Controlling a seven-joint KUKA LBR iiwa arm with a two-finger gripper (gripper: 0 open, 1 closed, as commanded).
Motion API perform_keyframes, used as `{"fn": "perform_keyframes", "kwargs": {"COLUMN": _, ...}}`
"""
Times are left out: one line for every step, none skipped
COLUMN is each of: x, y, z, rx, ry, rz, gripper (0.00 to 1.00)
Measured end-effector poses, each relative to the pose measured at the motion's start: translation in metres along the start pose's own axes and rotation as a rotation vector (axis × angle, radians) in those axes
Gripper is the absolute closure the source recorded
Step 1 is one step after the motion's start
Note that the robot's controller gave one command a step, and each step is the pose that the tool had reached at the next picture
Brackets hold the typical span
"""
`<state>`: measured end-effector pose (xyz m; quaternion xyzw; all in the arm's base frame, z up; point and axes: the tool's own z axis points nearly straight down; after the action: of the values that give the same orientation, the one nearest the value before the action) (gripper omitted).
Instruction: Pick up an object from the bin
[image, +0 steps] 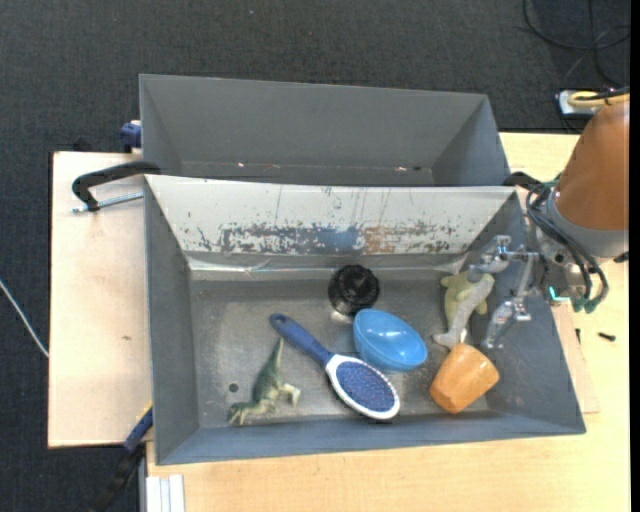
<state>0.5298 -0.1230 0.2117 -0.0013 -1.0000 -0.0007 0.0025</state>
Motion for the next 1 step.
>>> {"fn": "perform_keyframes", "kwargs": {"x": -0.0651, "y": -0.0057, "z": -0.0881, "rx": 0.005, "ry": -0.017, "rz": -0.293, "gripper": 0.00}}
